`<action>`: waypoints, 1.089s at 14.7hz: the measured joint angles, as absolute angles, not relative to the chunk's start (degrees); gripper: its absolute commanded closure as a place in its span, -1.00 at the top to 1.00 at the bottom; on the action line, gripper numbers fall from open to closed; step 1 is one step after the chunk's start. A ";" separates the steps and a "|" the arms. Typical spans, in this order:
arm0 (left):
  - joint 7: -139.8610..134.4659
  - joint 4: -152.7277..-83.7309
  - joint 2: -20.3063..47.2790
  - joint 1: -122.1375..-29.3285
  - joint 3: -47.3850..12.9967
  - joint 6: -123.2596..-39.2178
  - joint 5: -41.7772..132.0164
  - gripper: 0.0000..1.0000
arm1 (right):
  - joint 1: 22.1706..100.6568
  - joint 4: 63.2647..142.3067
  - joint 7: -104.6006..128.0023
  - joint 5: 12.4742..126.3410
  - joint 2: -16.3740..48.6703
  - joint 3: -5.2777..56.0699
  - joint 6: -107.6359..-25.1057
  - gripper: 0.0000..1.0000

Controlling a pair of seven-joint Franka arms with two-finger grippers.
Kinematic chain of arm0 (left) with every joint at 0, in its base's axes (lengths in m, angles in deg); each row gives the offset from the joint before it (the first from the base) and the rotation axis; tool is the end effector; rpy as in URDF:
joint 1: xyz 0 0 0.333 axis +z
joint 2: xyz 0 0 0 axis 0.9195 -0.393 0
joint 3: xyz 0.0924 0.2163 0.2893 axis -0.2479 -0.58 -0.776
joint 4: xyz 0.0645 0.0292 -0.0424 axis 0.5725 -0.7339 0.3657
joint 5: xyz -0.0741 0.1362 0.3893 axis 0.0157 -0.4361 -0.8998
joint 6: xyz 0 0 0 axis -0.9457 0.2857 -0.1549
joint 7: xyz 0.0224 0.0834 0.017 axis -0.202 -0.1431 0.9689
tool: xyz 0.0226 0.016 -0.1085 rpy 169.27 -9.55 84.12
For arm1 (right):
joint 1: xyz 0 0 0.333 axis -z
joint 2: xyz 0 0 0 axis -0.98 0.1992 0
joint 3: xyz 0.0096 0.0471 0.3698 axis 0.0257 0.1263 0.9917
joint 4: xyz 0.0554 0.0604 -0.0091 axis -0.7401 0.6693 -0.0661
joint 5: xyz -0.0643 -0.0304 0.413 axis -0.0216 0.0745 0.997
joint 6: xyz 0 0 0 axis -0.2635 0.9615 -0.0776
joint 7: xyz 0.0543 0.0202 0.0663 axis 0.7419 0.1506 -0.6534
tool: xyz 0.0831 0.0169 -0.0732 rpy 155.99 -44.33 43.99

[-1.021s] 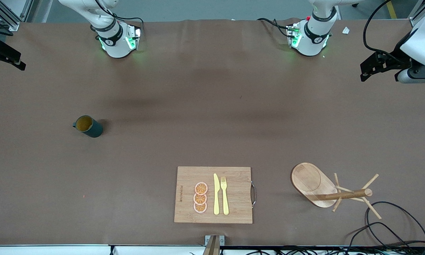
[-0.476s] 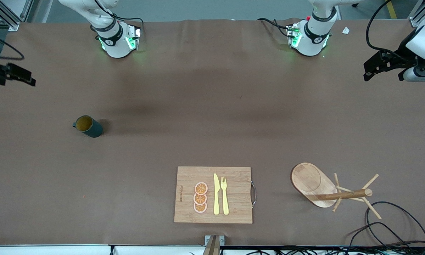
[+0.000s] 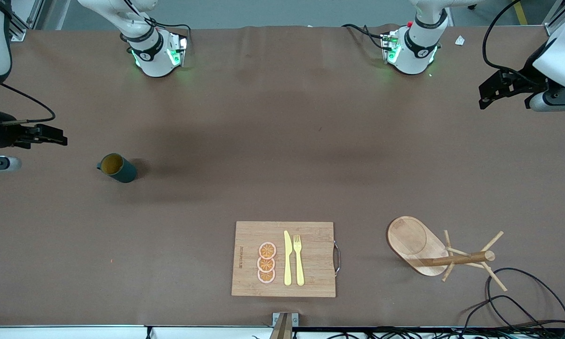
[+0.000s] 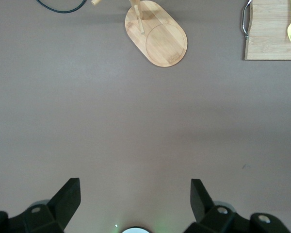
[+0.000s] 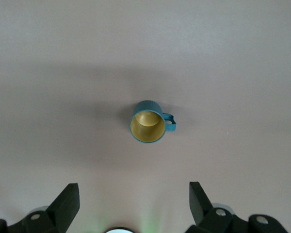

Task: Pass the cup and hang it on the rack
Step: 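Lower the right gripper onto the teal mug rim and grasp it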

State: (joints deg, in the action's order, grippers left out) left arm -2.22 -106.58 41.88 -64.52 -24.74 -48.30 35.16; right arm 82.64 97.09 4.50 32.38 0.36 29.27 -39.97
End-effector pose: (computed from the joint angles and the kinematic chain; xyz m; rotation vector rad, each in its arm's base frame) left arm 0.5467 -0.0814 0.7125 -3.1129 0.0358 0.0271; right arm 0.6113 -0.0603 0.5675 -3.0931 -0.1763 0.3193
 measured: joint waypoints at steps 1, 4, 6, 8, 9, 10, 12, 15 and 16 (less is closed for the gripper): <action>-2.16 -106.59 41.77 -64.52 -24.74 -48.29 35.16 1.00 | 82.73 99.10 3.17 32.39 0.42 29.23 -42.02 1.00; -2.09 -106.60 41.57 -64.43 -24.77 -48.29 35.16 1.00 | 83.81 105.63 -1.96 32.39 0.71 29.19 -48.61 1.00; -2.09 -106.60 41.57 -64.22 -24.89 -48.29 35.16 1.00 | 84.97 109.56 -8.46 32.39 0.77 29.10 -53.84 1.00; -2.09 -106.60 41.57 -64.17 -24.96 -48.29 35.16 1.00 | 85.72 112.91 -15.28 32.40 0.79 28.96 -59.04 1.00; -2.09 -106.60 41.57 -64.18 -24.96 -48.29 35.16 1.00 | 85.84 114.54 -17.51 32.40 0.79 28.95 -61.46 1.00; -2.09 -106.60 41.55 -64.17 -24.97 -48.28 35.16 1.00 | 85.87 116.31 -18.97 32.40 0.80 28.95 -63.89 1.00; -2.09 -106.60 41.34 -64.17 -24.97 -48.27 35.16 1.00 | 86.03 120.61 -22.07 32.40 1.03 28.96 -69.78 1.00; -2.09 -106.61 40.92 -64.16 -24.98 -48.27 35.16 1.00 | 87.45 124.74 -26.64 32.40 3.32 28.92 -76.31 1.00; -2.09 -106.60 40.82 -64.15 -24.98 -48.27 35.16 1.00 | 87.86 125.03 -27.25 32.40 4.44 28.92 -77.39 1.00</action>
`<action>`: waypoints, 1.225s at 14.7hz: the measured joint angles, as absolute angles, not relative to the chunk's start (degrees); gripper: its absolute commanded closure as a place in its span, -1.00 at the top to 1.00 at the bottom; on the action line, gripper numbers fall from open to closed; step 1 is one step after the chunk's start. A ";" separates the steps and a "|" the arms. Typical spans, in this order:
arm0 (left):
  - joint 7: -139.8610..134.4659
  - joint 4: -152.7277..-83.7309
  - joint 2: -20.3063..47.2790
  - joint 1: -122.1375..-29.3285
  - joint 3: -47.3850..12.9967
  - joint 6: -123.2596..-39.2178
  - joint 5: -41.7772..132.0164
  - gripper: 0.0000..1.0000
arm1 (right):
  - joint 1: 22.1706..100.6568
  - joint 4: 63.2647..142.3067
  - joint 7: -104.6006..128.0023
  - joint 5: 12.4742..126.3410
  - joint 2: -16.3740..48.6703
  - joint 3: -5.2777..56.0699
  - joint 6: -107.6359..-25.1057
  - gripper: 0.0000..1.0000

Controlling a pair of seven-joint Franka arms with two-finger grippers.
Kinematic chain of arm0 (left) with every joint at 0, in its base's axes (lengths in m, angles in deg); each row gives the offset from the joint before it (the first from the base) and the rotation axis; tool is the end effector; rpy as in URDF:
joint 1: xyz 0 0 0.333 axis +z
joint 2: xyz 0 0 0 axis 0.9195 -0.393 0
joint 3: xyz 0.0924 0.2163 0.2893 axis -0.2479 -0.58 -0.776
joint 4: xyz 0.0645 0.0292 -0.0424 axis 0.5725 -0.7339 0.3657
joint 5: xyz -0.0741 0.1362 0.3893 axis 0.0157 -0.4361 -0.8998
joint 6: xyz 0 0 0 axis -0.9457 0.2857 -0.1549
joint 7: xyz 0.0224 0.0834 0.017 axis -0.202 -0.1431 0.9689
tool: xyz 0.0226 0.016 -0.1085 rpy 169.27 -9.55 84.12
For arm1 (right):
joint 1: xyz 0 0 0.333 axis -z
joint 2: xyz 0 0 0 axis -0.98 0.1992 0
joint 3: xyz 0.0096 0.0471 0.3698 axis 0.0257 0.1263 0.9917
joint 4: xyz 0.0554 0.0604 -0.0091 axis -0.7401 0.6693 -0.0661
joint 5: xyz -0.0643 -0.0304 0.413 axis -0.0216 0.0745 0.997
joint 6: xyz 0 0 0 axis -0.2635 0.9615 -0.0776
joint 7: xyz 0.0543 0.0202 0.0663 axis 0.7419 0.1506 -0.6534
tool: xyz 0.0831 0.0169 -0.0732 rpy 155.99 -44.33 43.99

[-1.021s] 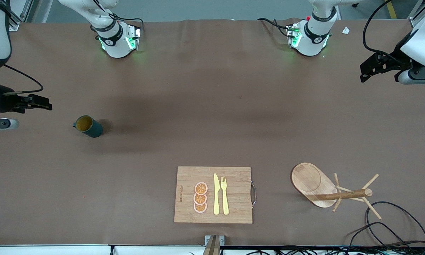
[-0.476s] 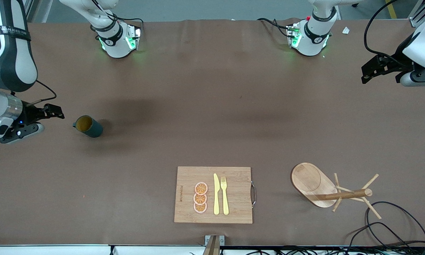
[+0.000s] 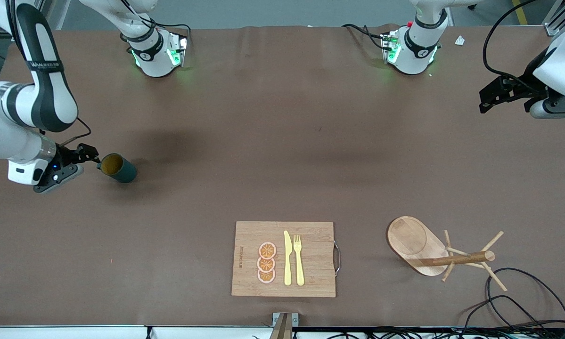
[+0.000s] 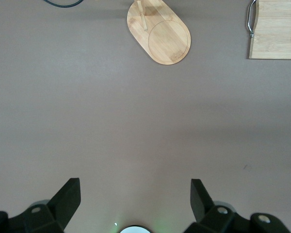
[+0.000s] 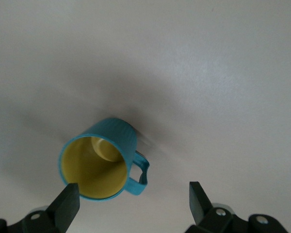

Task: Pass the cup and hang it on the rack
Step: 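Lower the right gripper onto the teal mug rim and grasp it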

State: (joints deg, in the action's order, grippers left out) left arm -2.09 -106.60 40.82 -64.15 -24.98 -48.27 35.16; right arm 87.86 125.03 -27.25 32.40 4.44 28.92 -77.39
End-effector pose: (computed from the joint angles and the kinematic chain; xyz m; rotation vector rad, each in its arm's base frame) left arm 0.5544 -0.0752 0.7022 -3.1138 0.0161 0.0574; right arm 0.5782 -0.1149 0.3410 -2.9666 -0.8722 0.1603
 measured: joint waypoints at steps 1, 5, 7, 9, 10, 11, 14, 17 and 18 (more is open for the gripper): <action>-2.09 -106.60 40.73 -64.15 -24.98 -48.27 35.16 1.00 | 88.04 125.12 -27.67 32.40 5.46 28.92 -78.28 1.00; -2.09 -106.60 40.53 -64.15 -24.98 -48.27 35.16 1.00 | 87.99 127.30 -27.80 32.40 7.54 29.30 -83.22 1.00; -2.09 -106.59 40.53 -64.14 -24.98 -48.27 35.16 1.00 | 87.92 128.49 -27.81 32.40 8.03 29.49 -84.43 0.81; -2.09 -106.59 40.51 -64.15 -24.98 -48.27 35.16 1.00 | 87.89 129.00 -27.83 32.40 8.86 29.53 -85.37 0.23; -2.09 -106.59 40.50 -64.15 -24.98 -48.27 35.16 1.00 | 87.88 129.10 -27.84 32.40 9.30 29.53 -85.58 -0.13; -2.09 -106.59 40.49 -64.14 -24.98 -48.27 35.16 1.00 | 87.87 129.11 -28.00 32.40 9.73 29.55 -85.71 -0.42; -2.09 -106.59 40.49 -64.16 -24.97 -48.27 35.16 1.00 | 87.70 129.12 -30.16 32.40 10.33 29.68 -85.86 -0.99; -2.09 -106.59 40.49 -64.23 -24.94 -48.27 35.16 1.00 | 87.66 129.09 -31.27 32.40 10.39 29.76 -85.69 -0.99; -2.09 -106.59 40.49 -64.24 -24.93 -48.27 35.16 1.00 | 87.61 128.96 -31.42 32.40 10.35 29.80 -85.11 -0.99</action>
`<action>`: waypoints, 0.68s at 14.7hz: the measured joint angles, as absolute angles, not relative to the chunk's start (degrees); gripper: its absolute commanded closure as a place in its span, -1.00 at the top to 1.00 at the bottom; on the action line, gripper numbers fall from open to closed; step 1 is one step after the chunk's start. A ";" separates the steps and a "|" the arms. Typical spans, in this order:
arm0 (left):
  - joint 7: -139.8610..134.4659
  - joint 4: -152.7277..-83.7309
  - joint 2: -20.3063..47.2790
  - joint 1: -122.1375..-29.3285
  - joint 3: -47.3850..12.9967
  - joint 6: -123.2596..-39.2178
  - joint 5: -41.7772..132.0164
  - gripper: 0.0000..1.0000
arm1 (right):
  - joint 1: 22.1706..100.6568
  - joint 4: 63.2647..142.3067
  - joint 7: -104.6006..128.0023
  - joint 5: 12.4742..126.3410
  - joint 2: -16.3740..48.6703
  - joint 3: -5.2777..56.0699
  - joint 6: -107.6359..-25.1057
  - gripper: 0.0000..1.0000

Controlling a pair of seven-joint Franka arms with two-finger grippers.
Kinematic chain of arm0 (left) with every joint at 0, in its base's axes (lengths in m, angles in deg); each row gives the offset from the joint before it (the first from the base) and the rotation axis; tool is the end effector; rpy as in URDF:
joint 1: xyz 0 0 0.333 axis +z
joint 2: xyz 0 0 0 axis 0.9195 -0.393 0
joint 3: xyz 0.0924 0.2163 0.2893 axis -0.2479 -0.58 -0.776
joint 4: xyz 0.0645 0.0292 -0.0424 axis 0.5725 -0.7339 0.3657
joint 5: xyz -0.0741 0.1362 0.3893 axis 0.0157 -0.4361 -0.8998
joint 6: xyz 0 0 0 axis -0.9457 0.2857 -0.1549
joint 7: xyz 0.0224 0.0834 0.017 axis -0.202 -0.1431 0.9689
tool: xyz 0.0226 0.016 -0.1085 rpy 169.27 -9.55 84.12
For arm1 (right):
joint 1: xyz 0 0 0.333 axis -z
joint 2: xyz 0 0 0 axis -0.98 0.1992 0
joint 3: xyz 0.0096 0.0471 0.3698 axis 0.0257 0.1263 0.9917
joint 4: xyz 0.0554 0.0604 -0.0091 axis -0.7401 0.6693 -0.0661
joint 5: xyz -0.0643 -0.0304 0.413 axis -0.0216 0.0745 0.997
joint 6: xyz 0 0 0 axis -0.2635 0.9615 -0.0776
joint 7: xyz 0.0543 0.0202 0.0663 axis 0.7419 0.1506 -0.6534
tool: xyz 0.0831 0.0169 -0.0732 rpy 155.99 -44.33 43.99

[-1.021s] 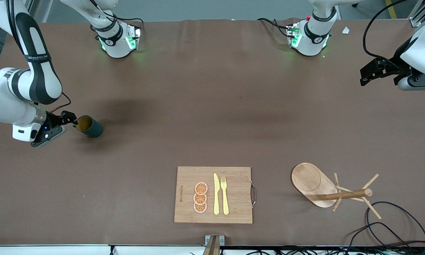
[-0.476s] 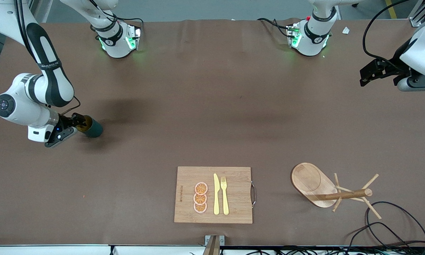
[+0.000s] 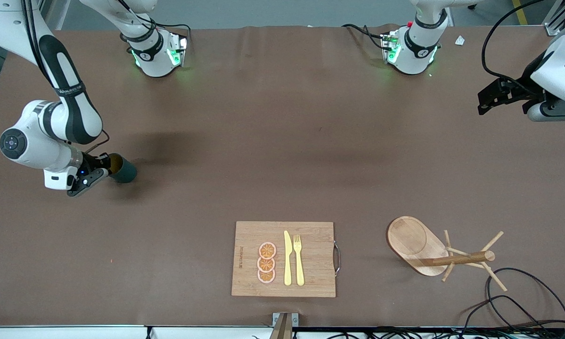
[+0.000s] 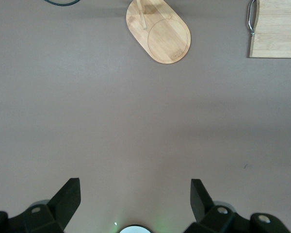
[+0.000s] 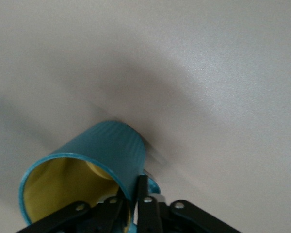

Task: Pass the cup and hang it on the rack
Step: 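Lower the right gripper onto the teal mug rim and grasp it, then carry the mug toward the table middle while the left gripper approaches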

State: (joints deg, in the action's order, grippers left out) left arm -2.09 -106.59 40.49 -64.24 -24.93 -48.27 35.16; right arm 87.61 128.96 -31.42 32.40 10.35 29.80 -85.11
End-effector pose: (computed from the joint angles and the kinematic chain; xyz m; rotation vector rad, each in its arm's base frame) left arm 0.5563 -0.0765 0.6991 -3.1139 0.0200 0.0661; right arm 0.5683 -0.1017 0.2624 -2.8995 -1.0007 0.2060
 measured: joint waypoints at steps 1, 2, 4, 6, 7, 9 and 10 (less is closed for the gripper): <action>-2.09 -106.59 40.49 -64.24 -24.94 -48.27 35.16 1.00 | 87.39 128.70 -31.48 32.40 10.10 29.91 -84.13 -0.99; -2.09 -106.58 40.49 -64.23 -24.94 -48.27 35.16 1.00 | 86.75 128.29 -31.46 32.41 9.48 30.01 -82.91 -0.99; -2.09 -106.50 40.49 -64.23 -24.94 -48.27 35.16 1.00 | 84.78 127.54 -29.60 32.47 7.27 30.07 -80.06 -0.99; -2.09 -106.42 40.49 -64.23 -24.94 -48.27 35.16 1.00 | 82.25 127.36 -24.13 32.59 4.20 30.16 -76.61 -0.99; -2.09 -106.40 40.49 -64.22 -24.94 -48.27 35.16 1.00 | 80.63 127.36 -20.67 32.68 2.69 30.23 -74.91 -0.99; -2.09 -106.37 40.49 -64.20 -24.96 -48.27 35.16 1.00 | 76.58 127.42 -13.48 33.36 0.34 30.39 -72.36 -0.99; -2.09 -106.35 40.49 -64.19 -24.97 -48.27 35.16 1.00 | 74.26 127.45 -9.92 34.40 -0.31 30.45 -71.56 -0.99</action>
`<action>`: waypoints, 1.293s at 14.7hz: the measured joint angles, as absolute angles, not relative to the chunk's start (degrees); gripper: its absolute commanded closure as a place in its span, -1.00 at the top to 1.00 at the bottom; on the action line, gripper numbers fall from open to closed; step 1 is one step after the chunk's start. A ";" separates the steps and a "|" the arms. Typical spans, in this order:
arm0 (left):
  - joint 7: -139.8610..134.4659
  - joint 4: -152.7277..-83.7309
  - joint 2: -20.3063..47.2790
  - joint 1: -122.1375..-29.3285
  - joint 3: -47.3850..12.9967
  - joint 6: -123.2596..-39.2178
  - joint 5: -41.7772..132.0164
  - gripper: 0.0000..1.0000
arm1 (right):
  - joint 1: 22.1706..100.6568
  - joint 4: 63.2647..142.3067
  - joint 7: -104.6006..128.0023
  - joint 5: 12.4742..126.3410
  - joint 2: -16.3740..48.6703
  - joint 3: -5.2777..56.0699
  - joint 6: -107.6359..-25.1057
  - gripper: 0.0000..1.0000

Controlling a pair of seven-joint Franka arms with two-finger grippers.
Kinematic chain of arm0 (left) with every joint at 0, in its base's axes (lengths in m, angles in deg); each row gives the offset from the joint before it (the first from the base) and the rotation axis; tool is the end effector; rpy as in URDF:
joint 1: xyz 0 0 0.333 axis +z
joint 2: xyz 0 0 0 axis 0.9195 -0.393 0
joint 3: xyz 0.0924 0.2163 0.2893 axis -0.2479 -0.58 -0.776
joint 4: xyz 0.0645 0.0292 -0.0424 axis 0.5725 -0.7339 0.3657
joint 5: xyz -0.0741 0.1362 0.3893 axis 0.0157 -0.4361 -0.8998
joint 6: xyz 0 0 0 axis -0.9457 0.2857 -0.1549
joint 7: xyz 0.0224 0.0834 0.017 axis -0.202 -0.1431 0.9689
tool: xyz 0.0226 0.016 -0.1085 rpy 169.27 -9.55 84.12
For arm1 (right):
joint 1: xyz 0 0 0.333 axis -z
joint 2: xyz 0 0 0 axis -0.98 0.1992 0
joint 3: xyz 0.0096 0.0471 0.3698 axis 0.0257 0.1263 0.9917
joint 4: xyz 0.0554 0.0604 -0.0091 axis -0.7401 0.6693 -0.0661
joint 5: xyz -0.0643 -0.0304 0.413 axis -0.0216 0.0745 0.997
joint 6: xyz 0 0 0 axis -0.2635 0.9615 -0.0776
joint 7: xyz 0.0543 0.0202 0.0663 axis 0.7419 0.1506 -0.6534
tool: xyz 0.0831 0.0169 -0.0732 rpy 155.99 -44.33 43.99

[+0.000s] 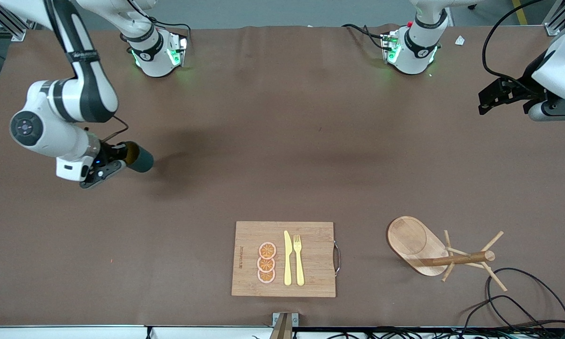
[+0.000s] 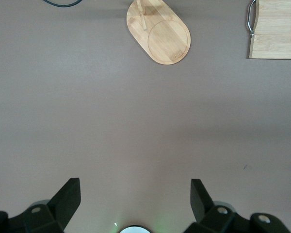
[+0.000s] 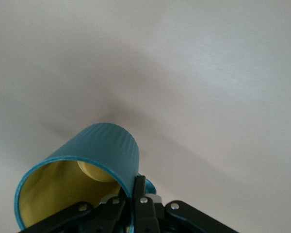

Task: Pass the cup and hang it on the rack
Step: 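Carry the mug toward the table middle while the left gripper approaches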

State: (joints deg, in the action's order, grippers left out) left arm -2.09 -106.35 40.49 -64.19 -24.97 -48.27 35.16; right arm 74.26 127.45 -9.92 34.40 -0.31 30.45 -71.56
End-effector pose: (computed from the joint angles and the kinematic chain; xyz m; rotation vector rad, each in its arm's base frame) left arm 0.5565 -0.0756 0.7011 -3.1146 0.0176 0.0596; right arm 0.5598 0.0395 0.3631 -2.9703 -0.7786 0.2544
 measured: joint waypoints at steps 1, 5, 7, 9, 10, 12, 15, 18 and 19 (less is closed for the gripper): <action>-2.09 -106.33 40.49 -64.18 -24.97 -48.27 35.16 1.00 | 71.67 127.46 -5.89 35.47 -0.75 30.50 -71.07 -0.99; -2.09 -106.28 40.49 -64.18 -24.97 -48.27 35.16 1.00 | 60.53 127.45 12.86 36.65 -1.09 30.72 -71.35 -0.99; -2.09 -106.27 40.49 -64.24 -24.95 -48.27 35.16 1.00 | 55.53 126.97 21.07 36.72 -1.09 30.77 -72.38 -0.99; -2.09 -106.27 40.49 -64.51 -24.84 -48.27 35.16 1.00 | 51.27 126.27 28.19 36.77 -0.97 30.78 -73.56 -0.99; -2.09 -106.27 40.48 -64.64 -24.76 -48.27 35.16 1.00 | 49.35 126.15 31.47 36.78 -0.69 30.78 -74.58 -0.99; -2.09 -106.27 40.39 -64.80 -24.69 -48.27 35.16 1.00 | 45.65 126.05 35.80 36.79 0.65 30.77 -77.00 -0.99; -2.09 -106.28 39.56 -65.50 -24.50 -48.35 35.17 1.00 | 41.09 124.09 39.41 37.46 5.19 30.73 -80.35 -0.99; 0.87 -106.27 38.36 -66.94 -24.20 -49.50 35.21 1.00 | 37.87 118.89 45.62 38.49 10.99 30.70 -81.04 -0.99; 2.88 -106.24 38.06 -67.75 -24.14 -49.77 35.23 1.00 | 36.90 117.09 47.70 38.52 12.83 30.69 -81.05 -0.99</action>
State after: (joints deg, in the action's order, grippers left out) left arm 2.88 -106.24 38.06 -67.75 -24.14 -49.77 35.23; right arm 36.90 117.09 47.70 38.52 12.83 30.69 -81.05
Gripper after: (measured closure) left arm 0.000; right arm 0.960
